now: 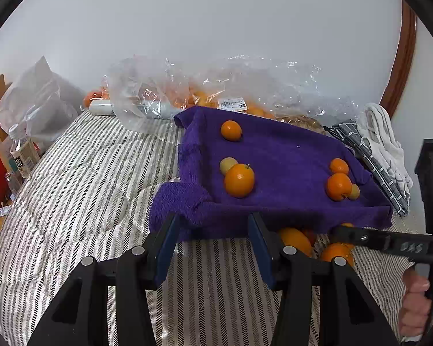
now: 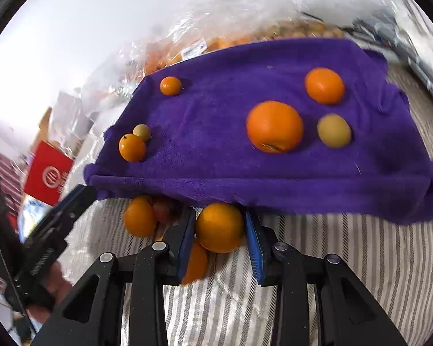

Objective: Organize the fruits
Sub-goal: 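Move the right gripper to another orange beside the towel and close, then lift the orange with the right gripper and carry it over the towel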

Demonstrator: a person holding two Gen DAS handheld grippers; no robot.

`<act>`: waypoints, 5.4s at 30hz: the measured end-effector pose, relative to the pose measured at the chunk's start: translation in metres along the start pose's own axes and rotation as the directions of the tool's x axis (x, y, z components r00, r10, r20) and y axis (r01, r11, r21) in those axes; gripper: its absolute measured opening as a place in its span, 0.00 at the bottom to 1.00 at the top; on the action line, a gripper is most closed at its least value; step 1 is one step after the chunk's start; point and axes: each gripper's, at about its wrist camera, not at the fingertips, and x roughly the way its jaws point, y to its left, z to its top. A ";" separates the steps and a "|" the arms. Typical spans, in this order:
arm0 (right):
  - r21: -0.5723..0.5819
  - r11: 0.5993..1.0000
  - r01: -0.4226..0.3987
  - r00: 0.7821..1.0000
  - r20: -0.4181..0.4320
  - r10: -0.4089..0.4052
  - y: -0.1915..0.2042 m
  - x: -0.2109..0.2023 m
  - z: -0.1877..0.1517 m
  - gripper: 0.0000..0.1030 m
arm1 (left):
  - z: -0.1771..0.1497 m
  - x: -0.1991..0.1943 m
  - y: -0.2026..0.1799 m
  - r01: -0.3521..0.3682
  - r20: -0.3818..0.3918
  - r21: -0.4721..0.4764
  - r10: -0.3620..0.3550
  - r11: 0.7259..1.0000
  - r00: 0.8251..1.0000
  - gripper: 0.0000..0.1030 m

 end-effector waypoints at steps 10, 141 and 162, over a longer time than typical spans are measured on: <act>-0.063 0.978 0.201 0.968 0.166 -0.188 -0.045 -0.051 -0.015 0.33 | -0.004 0.009 -0.012 0.002 -0.058 0.044 0.000 0.999 0.998 0.45; -0.050 0.982 0.183 0.939 0.304 -0.159 -0.075 -0.040 0.040 0.33 | 0.093 0.056 -0.015 0.071 0.013 -0.096 -0.070 0.993 0.997 0.32; -0.015 0.988 0.156 0.948 0.283 -0.145 -0.083 -0.031 0.044 0.34 | 0.084 0.110 -0.019 0.018 -0.122 -0.070 -0.026 0.997 0.992 0.33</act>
